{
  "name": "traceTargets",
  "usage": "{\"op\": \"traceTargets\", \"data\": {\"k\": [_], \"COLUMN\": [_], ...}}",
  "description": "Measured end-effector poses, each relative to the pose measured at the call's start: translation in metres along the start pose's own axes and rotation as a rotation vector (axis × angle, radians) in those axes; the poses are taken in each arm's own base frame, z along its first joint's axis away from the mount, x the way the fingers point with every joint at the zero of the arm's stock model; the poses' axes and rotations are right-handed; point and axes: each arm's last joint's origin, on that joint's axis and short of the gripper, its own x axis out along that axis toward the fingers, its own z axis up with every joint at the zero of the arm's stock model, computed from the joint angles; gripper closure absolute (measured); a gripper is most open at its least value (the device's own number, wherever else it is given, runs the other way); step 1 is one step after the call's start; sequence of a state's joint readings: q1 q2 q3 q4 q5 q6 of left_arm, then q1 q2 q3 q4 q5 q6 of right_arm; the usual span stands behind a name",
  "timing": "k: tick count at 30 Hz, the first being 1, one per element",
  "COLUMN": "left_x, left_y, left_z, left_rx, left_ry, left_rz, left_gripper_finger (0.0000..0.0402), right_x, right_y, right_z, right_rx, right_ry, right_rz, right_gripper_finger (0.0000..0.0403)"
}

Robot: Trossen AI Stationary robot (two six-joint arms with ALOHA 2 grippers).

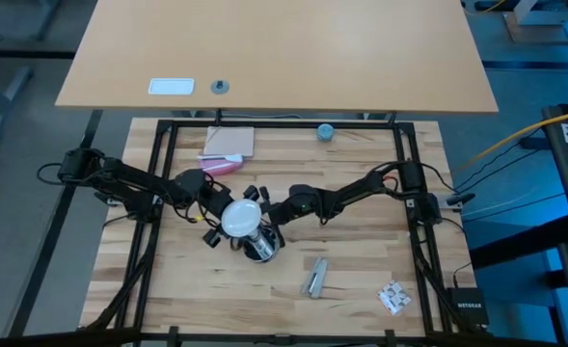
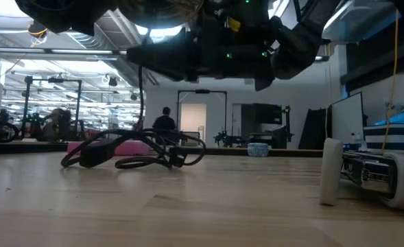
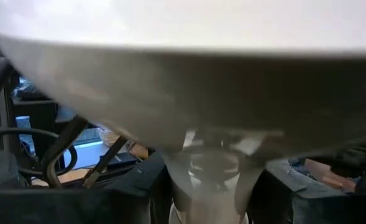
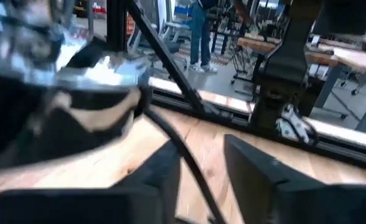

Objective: Screw lightbulb
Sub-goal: Remove the lightbulb from the lamp

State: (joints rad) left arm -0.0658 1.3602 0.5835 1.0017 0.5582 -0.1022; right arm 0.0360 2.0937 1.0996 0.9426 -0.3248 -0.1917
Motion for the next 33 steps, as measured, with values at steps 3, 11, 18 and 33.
{"op": "traceTargets", "data": {"k": [3, 11, 18, 33], "left_x": [0.000, 0.000, -0.001, -0.009], "left_y": [0.000, 0.000, 0.001, 0.013], "left_z": [0.000, -0.001, -0.008, -0.019], "left_rx": [-0.004, -0.059, -0.100, -0.161], "left_ry": [0.005, 0.009, 0.074, 0.183], "left_rz": [0.000, 0.001, 0.008, 0.077], "left_gripper_finger": [0.0247, 0.0248, 0.0263, 0.0256], "right_x": [0.000, -0.001, -0.002, -0.018], "right_y": [0.000, -0.001, 0.001, -0.006], "right_z": [-0.002, -0.004, -0.010, -0.003], "right_rx": [0.006, 0.016, 0.019, -0.033], "right_ry": [0.020, 0.046, 0.096, 0.323], "right_rz": [0.004, 0.013, 0.046, 0.054], "right_gripper_finger": [0.0345, 0.0378, 0.0388, 0.0396]}}
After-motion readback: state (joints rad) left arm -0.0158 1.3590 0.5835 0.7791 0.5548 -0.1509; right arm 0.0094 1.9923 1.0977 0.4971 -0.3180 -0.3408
